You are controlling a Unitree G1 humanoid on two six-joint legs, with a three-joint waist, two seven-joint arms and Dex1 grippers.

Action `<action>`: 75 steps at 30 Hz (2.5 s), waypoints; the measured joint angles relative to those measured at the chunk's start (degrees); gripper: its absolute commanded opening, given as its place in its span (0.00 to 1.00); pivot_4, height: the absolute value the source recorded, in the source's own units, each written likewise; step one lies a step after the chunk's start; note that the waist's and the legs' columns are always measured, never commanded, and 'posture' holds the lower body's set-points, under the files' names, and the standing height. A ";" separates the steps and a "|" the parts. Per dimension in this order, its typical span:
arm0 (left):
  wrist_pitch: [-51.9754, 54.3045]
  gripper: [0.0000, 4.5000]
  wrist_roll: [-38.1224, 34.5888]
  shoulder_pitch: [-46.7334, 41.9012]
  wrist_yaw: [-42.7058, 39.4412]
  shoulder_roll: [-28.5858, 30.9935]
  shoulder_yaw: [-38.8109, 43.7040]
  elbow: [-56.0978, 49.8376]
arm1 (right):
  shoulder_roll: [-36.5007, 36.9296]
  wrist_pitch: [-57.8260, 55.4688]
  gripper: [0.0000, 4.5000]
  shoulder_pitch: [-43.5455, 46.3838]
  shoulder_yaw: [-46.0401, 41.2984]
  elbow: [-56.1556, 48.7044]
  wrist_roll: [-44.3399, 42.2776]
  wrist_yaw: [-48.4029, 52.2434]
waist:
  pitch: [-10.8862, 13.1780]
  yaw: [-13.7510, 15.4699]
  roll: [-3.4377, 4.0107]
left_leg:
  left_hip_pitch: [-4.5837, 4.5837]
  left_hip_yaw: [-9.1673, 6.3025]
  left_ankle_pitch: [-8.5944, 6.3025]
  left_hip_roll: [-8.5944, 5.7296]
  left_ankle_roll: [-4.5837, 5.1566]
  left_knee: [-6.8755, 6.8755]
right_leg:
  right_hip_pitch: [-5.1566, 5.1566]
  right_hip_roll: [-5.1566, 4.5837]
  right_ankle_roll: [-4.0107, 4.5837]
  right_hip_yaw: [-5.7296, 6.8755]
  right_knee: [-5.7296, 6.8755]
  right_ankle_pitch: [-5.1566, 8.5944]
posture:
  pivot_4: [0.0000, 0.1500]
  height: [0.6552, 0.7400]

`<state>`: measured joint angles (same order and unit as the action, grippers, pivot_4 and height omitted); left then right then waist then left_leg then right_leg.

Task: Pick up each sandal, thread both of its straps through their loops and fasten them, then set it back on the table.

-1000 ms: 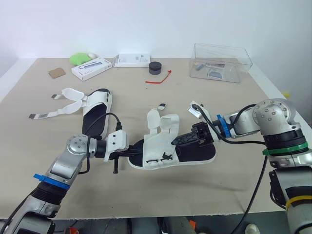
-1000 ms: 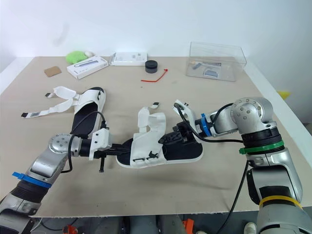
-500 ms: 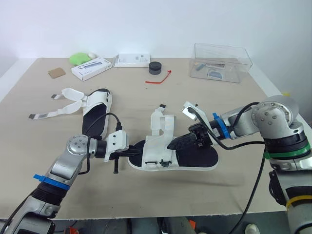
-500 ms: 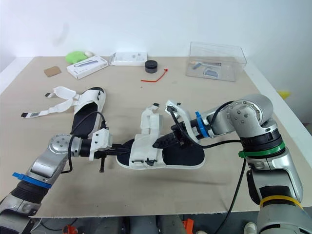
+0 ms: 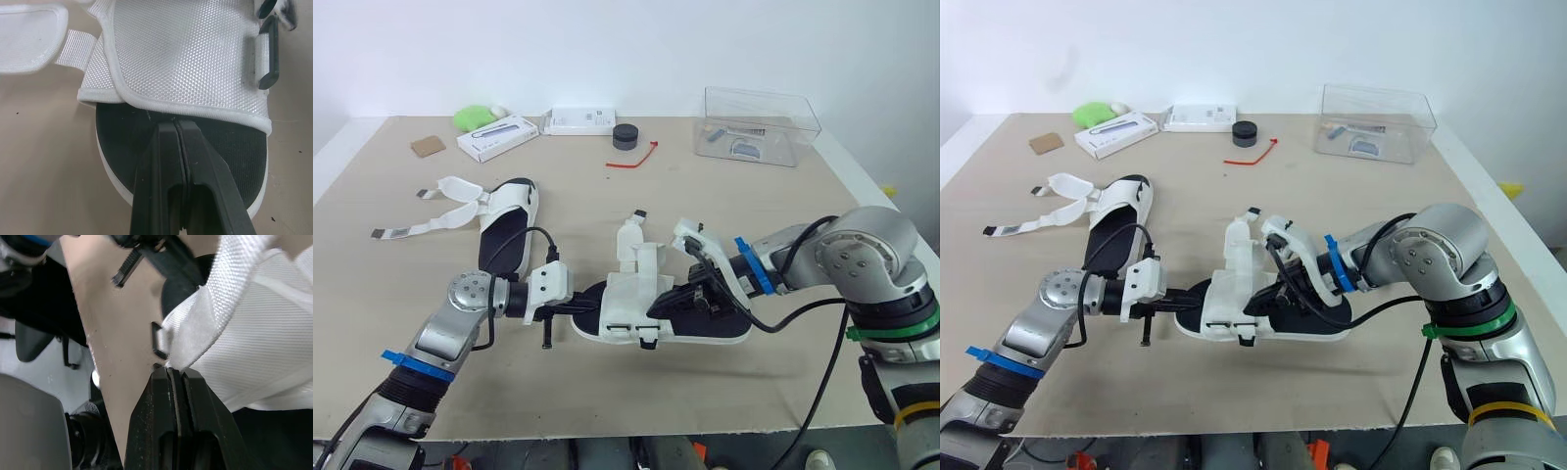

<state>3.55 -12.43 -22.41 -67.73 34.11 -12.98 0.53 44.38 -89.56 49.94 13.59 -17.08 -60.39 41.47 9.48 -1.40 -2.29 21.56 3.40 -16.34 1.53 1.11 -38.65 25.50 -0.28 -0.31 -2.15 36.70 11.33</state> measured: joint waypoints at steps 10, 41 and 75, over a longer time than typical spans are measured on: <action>0.07 0.00 0.00 -0.66 -0.14 -1.06 -0.01 0.66 | 1.45 2.57 0.16 -4.24 -0.10 -4.40 2.58 0.65 | 0.00 0.07 0.00 | 0.02 -0.02 0.00 -0.11 -0.01 -0.04 | -0.02 -0.02 -0.06 0.01 0.00 0.01 | 1.00 1.00; 0.30 0.00 0.18 -1.08 -1.05 0.02 -0.07 1.70 | 1.48 7.00 0.32 -24.59 -13.70 -11.28 -3.31 -2.04 | -0.04 0.03 -0.04 | -0.07 -0.38 0.12 -0.07 -0.13 -0.19 | -0.16 0.13 -0.30 0.29 0.25 0.24 | 1.00 1.00; -0.66 0.00 1.30 -1.60 0.97 -1.22 0.16 2.88 | -6.83 1.24 0.02 -16.75 -11.34 -2.97 -1.12 -8.80 | -0.04 0.05 -0.04 | -0.03 -0.43 0.14 -0.20 -0.10 -0.20 | -0.16 0.00 -0.33 0.32 0.27 0.23 | 1.00 1.00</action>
<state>2.89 -11.13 -24.01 -66.76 32.89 -12.82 3.40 37.54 -88.32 33.19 2.24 -20.05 -61.52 32.67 9.44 -1.35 -2.33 21.52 2.97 -16.20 1.33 1.01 -38.85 25.34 -0.28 -0.64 -1.83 36.97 11.56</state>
